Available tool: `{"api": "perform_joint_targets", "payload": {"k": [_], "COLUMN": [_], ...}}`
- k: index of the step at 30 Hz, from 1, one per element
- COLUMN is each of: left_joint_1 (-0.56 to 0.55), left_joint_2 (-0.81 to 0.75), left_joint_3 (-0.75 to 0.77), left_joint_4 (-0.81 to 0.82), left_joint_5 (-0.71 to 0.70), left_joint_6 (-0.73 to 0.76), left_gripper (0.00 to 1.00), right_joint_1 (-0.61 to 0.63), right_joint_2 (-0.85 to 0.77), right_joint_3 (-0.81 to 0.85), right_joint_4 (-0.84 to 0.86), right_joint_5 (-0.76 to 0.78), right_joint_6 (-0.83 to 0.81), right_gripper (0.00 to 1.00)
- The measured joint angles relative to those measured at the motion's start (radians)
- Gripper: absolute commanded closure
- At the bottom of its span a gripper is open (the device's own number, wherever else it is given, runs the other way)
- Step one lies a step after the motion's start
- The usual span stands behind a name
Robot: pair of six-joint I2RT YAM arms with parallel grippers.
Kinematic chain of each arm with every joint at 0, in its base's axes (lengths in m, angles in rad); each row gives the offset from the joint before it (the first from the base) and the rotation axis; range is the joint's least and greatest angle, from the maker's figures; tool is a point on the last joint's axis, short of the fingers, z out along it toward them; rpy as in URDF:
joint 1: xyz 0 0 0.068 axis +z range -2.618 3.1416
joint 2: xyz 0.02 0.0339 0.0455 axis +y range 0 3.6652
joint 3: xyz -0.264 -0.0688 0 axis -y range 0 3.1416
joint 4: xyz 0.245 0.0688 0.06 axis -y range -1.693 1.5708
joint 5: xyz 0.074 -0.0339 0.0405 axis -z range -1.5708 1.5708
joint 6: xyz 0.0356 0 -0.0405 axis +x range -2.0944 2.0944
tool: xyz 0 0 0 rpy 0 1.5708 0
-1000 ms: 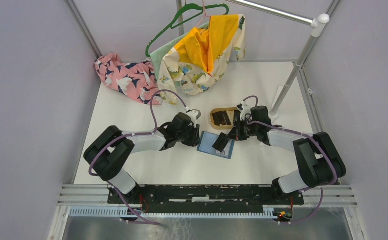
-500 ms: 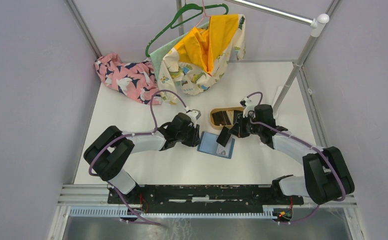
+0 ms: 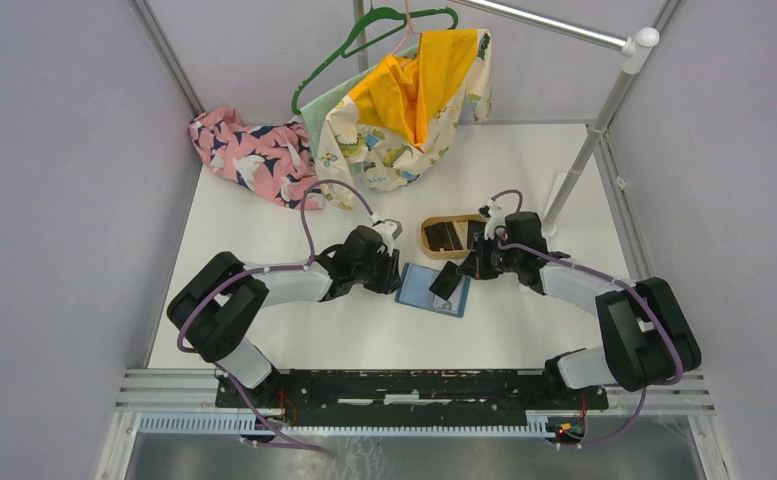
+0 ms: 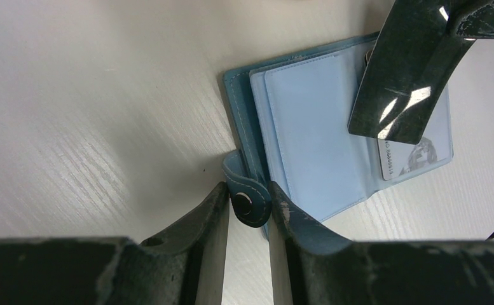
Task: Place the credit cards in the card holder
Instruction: Insert the credit card into the card holder.
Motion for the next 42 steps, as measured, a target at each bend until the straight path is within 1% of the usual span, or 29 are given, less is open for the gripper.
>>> {"api": "perform_joint_targets", "payload": {"k": [14, 28, 42], "left_joint_1": [0.000, -0.003, -0.007], "left_joint_2": [0.000, 0.000, 0.000], "left_joint_3": [0.000, 0.000, 0.000], "left_joint_4": [0.000, 0.000, 0.001], "left_joint_5": [0.006, 0.006, 0.024], "left_joint_6": [0.000, 0.000, 0.000], "left_gripper": [0.66, 0.66, 0.65], "right_joint_1": [0.002, 0.007, 0.034], "right_joint_2": [0.008, 0.009, 0.088], "right_joint_3": [-0.039, -0.076, -0.062], "right_joint_4": [0.057, 0.132, 0.127], "right_joint_5": [-0.018, -0.079, -0.100], "right_joint_6": [0.059, 0.106, 0.106], "right_gripper": [1.00, 1.00, 1.00]}}
